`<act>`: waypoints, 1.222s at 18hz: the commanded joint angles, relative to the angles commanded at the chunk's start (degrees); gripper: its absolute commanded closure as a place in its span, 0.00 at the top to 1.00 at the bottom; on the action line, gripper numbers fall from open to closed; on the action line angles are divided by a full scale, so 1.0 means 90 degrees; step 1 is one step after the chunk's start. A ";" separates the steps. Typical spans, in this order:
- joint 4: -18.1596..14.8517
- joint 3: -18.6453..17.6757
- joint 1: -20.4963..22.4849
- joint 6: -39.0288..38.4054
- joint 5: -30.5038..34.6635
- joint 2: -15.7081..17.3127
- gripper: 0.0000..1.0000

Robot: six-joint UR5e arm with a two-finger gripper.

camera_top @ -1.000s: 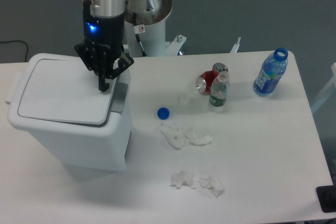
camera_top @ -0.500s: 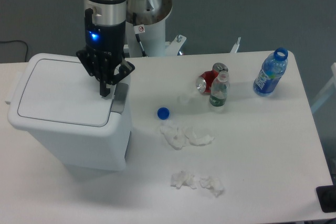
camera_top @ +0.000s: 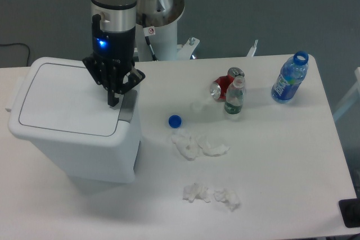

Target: Close the trash can

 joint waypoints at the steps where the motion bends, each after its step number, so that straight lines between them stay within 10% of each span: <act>1: 0.0010 0.0087 0.0039 0.0000 -0.0010 0.0010 0.03; 7: 0.0039 0.0352 0.0887 0.0059 -0.0410 -0.0107 0.55; 9: 0.0097 0.0362 0.1161 0.0282 -0.0391 -0.0370 1.00; 18: 0.0986 0.0703 0.2226 0.1150 -0.0128 -0.1961 1.00; 22: 0.0928 0.0713 0.2256 0.2057 0.1062 -0.2420 1.00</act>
